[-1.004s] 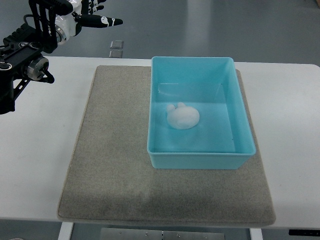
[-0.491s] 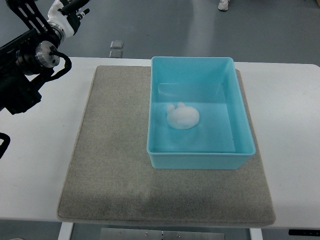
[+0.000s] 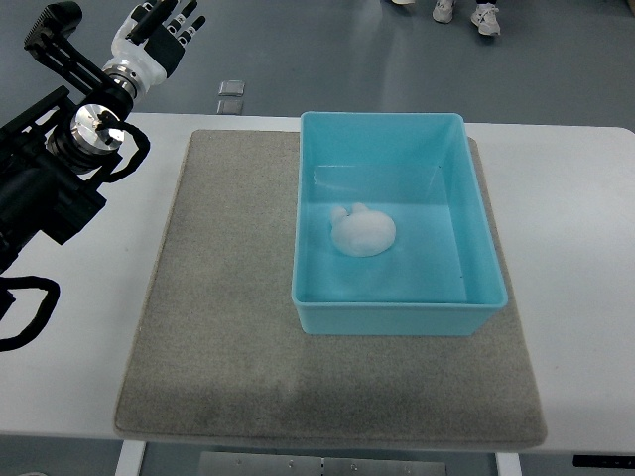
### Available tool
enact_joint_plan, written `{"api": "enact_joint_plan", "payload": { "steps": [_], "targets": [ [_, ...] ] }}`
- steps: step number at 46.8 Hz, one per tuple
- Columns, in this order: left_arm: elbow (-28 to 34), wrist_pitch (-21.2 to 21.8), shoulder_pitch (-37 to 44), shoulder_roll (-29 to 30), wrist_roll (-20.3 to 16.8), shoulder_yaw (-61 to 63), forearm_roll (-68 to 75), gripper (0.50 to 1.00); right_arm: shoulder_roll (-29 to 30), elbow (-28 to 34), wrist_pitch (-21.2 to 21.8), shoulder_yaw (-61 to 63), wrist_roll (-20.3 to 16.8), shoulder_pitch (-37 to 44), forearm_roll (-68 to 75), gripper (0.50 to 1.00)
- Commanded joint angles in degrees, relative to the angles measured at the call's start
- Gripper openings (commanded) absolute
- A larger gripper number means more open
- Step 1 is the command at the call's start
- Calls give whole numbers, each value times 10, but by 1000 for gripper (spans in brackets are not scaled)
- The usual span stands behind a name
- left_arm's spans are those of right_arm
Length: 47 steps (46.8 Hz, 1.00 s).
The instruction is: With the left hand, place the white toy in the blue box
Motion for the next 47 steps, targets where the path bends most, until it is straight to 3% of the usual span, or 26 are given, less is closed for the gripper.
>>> {"api": "enact_joint_plan", "payload": {
  "steps": [1, 7, 11, 16, 23, 47],
  "targets": [
    [3, -5, 4, -10, -6, 1, -18, 992, 0, 0, 0, 0, 0, 0, 0, 936],
    [17, 46, 4, -27, -12, 1, -19, 992, 0, 0, 0, 0, 0, 0, 0, 936],
    [14, 52, 5, -28, -12, 1, -19, 992, 0, 0, 0, 0, 0, -1, 0, 936],
    [11, 40, 11, -28, -12, 1, -19, 992, 0, 0, 0, 0, 0, 0, 0, 936],
    [13, -14, 15, -29, -13, 1, -19, 992, 0, 0, 0, 0, 0, -1, 0, 936],
    [16, -16, 19, -32, -13, 0, -12, 994, 0, 0, 0, 0, 0, -1, 0, 936]
  ]
}}
